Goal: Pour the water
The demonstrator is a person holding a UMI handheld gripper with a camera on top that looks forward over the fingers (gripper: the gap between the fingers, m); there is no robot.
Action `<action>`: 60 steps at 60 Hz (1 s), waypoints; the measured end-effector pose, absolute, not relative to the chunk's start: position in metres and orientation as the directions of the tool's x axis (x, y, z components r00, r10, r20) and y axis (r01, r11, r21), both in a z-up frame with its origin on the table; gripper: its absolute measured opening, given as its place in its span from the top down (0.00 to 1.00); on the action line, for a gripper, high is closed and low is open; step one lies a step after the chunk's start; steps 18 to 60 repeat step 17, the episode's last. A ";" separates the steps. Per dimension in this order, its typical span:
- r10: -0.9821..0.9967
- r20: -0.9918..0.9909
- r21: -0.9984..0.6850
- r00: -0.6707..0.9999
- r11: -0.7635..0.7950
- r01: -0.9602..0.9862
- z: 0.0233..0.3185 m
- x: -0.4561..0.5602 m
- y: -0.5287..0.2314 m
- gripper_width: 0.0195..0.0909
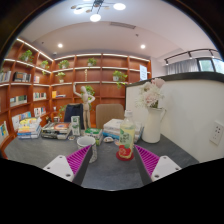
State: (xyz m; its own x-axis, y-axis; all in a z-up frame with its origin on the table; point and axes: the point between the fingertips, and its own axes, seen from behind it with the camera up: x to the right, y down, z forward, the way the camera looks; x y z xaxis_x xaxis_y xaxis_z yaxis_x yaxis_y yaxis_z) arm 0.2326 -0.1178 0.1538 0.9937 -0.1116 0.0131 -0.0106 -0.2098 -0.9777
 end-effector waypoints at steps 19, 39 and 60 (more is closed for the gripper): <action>-0.114 0.021 -0.980 0.993 -0.199 -0.002 0.159 0.228 -0.142 0.10; -0.114 0.021 -0.980 0.993 -0.199 -0.002 0.159 0.228 -0.142 0.10; -0.114 0.021 -0.980 0.993 -0.199 -0.002 0.159 0.228 -0.142 0.10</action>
